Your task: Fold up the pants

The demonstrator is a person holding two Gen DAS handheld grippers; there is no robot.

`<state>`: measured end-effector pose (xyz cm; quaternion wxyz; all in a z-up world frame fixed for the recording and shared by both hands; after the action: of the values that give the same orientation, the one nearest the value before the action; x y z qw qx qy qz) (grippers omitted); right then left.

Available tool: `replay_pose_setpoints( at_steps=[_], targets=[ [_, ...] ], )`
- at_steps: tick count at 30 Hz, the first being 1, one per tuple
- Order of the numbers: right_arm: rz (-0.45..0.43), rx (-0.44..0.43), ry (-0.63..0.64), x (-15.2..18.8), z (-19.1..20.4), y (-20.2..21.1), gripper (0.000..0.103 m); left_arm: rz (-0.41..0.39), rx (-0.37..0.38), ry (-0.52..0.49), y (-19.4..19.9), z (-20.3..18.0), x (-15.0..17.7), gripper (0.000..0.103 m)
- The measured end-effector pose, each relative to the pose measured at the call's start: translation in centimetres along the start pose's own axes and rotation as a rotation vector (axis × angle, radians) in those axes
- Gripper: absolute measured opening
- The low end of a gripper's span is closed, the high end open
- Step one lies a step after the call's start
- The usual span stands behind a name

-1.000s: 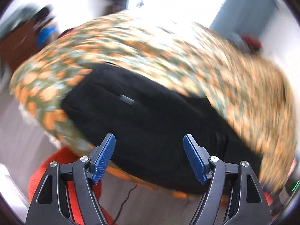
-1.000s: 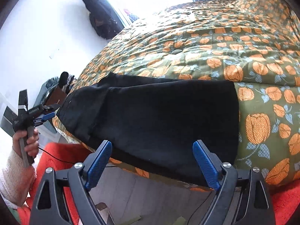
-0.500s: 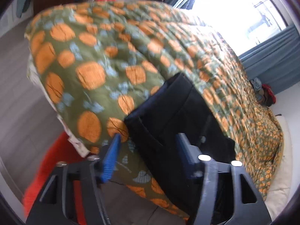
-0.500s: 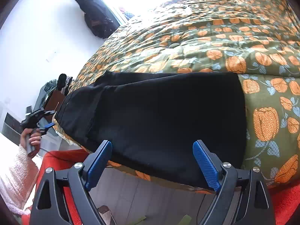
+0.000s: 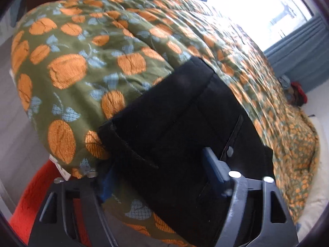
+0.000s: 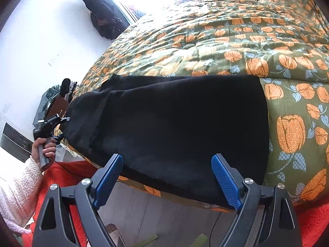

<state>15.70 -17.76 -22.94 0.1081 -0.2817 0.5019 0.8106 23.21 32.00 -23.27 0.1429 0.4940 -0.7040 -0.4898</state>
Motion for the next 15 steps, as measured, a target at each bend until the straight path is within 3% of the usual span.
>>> replay_pose_setpoints(
  at_steps=[1,4,9,13,15],
  targets=[
    [-0.005,-0.001,0.001,-0.1,0.0,0.1,0.088,-0.03,-0.013,0.0,0.7,-0.1,-0.2,0.038],
    [-0.019,-0.002,-0.005,-0.1,-0.2,0.6,0.088,-0.059,-0.002,-0.014,3.2,-0.9,-0.5,0.021],
    [-0.048,-0.014,-0.046,-0.4,-1.2,1.3,0.088,-0.143,0.014,-0.167,9.2,-6.3,0.7,0.018],
    [-0.091,-0.017,-0.079,-1.0,-2.0,2.2,0.088,-0.175,0.115,-0.335,13.9,-13.9,3.8,0.016],
    [-0.116,-0.006,-0.091,-1.3,-2.5,2.9,0.088,-0.168,0.166,-0.458,15.3,-18.4,7.1,0.016]
  ],
)
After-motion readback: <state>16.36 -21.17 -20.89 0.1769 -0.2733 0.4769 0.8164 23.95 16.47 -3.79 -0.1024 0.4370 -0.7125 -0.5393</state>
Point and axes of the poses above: each gripper's, at about its wrist camera, not at the fingertips, and y roughly against the way its jaws point, z to its left, x to its underside, the point moved 7 cm from there along -y, roughly the way its jaws point, and after that the axes turned 10 degrees about y, right-handed, at the moved point
